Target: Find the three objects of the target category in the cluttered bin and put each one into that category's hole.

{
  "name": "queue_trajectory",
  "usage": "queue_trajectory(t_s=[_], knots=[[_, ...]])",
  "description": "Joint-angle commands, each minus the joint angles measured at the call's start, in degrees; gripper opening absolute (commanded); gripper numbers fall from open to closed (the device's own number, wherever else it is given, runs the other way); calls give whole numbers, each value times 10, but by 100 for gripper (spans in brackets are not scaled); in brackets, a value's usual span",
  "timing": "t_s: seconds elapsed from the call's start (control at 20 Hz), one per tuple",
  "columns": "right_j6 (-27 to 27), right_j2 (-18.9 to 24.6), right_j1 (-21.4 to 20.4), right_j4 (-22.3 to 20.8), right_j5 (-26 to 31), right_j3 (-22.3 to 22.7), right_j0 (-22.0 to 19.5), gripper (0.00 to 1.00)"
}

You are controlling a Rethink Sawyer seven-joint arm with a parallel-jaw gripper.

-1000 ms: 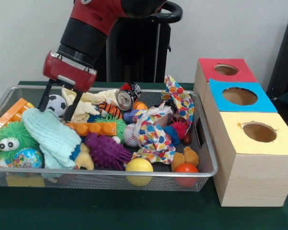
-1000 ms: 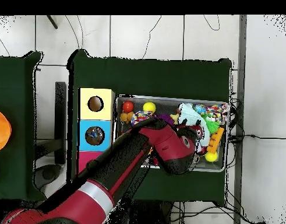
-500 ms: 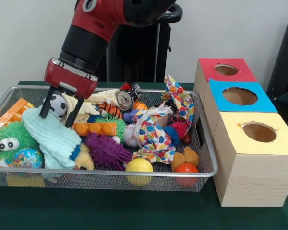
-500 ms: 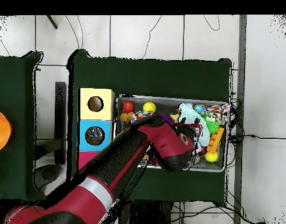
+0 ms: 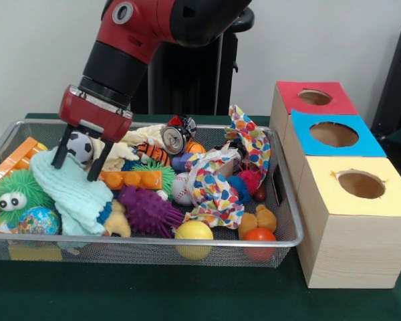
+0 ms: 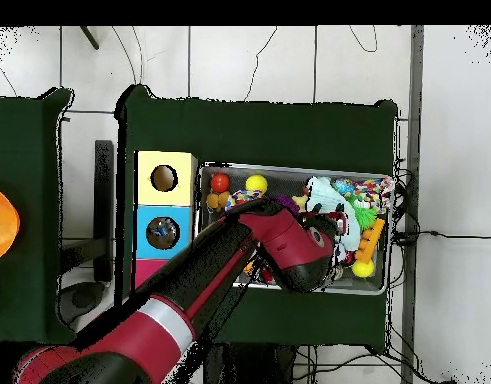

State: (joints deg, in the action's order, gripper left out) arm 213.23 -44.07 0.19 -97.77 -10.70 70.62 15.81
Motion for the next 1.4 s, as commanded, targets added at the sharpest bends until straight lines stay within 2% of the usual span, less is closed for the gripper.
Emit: queue_trajectory(t_s=[0.05, 0.15, 0.4, 0.8, 0.85, 1.1, 1.4], knots=[[41, 53, 25, 21, -53, -61, -18, 100], [25, 66, 21, 26, -50, -66, -30, 100], [68, 50, 59, -1, -81, -102, -31, 100], [95, 31, 82, -13, -101, -118, -25, 100], [101, 23, 88, -14, -109, -121, -24, 0], [126, 1, 109, -26, -136, -128, -16, 0], [128, -16, 122, -17, -149, -131, -11, 0]])
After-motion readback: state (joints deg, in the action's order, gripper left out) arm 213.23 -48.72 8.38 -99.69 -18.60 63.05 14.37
